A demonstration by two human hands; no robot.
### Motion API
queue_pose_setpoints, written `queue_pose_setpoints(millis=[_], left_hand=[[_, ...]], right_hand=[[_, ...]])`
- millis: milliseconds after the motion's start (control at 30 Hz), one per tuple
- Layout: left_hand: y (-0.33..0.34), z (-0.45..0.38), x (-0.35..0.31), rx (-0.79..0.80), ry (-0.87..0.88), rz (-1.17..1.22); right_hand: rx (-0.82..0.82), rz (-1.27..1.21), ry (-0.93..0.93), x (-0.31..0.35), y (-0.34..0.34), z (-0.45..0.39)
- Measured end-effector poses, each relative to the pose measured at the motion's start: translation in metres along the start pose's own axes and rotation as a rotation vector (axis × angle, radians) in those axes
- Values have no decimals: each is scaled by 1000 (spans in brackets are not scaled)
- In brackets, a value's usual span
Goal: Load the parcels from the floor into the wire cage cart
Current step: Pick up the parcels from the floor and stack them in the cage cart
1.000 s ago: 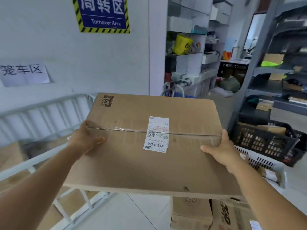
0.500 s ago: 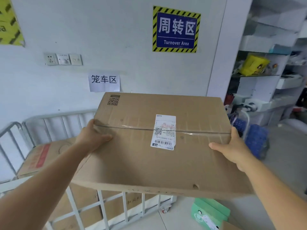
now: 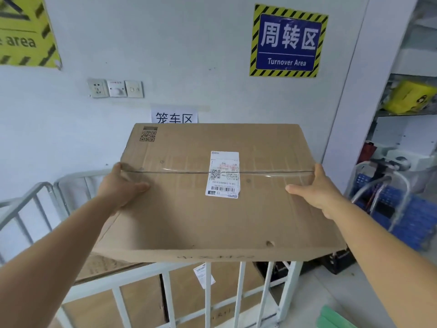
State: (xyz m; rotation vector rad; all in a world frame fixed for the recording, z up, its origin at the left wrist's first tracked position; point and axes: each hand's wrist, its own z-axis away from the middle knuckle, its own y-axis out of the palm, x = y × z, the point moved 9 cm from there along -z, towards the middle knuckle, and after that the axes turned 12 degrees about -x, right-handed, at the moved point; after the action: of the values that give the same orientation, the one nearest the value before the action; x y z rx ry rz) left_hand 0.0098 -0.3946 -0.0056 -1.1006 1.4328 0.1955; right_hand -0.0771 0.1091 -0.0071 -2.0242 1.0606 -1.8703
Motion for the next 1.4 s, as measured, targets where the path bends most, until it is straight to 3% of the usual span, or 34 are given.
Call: queue_pose_setpoints(millis=[267, 467, 867, 1400], left_hand=[[4, -58, 39, -78, -59, -24], [47, -119, 79, -92, -133, -57], [200, -206, 153, -46, -338, -262], [335, -262, 278, 168, -577, -329]], right_hand=[[100, -14, -48, 40, 95, -59], [202, -12, -46, 43, 184, -126], [463, 89, 47, -13, 373, -280], [643, 243, 236, -118, 527, -342]])
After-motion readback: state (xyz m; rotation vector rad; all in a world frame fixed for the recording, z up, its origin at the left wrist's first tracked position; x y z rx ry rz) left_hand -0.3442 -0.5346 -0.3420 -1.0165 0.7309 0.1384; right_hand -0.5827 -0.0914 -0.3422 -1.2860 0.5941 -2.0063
